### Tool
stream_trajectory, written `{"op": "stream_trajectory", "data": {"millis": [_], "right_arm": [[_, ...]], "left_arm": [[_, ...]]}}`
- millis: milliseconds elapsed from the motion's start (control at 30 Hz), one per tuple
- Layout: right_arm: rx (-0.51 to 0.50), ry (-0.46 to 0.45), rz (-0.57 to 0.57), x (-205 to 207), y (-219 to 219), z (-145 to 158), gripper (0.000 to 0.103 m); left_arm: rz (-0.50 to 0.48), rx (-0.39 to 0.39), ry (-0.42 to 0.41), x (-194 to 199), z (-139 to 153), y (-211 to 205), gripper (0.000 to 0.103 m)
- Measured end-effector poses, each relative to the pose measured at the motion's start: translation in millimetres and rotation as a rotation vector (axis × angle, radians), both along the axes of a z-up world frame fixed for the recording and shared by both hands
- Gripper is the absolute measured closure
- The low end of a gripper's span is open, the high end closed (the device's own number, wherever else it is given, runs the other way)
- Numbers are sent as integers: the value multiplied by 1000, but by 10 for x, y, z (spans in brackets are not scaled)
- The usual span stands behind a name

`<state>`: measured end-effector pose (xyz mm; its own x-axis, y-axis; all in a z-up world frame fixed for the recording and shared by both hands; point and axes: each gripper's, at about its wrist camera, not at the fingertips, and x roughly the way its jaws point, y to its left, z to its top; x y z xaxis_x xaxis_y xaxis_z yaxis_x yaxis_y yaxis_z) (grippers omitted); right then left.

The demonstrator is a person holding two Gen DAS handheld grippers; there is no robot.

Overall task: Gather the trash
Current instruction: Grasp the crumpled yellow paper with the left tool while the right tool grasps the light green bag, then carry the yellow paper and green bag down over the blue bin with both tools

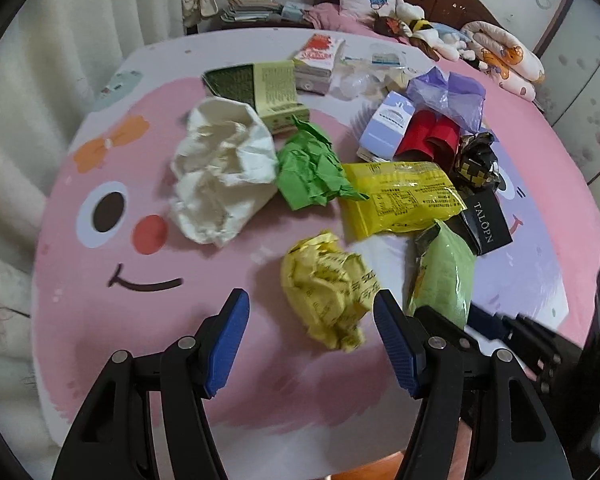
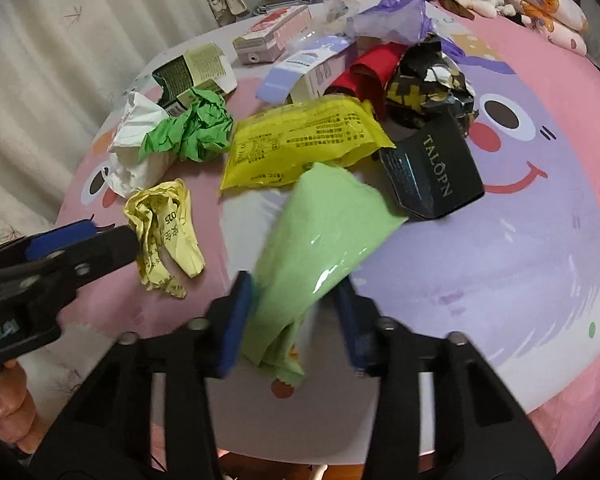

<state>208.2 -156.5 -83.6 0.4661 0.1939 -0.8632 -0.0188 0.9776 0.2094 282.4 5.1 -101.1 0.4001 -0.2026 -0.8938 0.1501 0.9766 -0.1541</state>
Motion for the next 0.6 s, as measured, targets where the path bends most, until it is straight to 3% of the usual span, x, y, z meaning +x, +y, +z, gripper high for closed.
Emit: {"op": "stream_trajectory", "data": {"millis": [233,300,600], "right_arm": [[94,-9,12,-102,-127,6,85],[116,-14,12,-135,-152,20,86],[192,-34,24,-360,-254,163,94]], "left_arm": [[4,14,10,173,-158,-201,38],[4,-4,31,219,-217,-242,51],[24,-20,-2,223,-218,-300,58]]}}
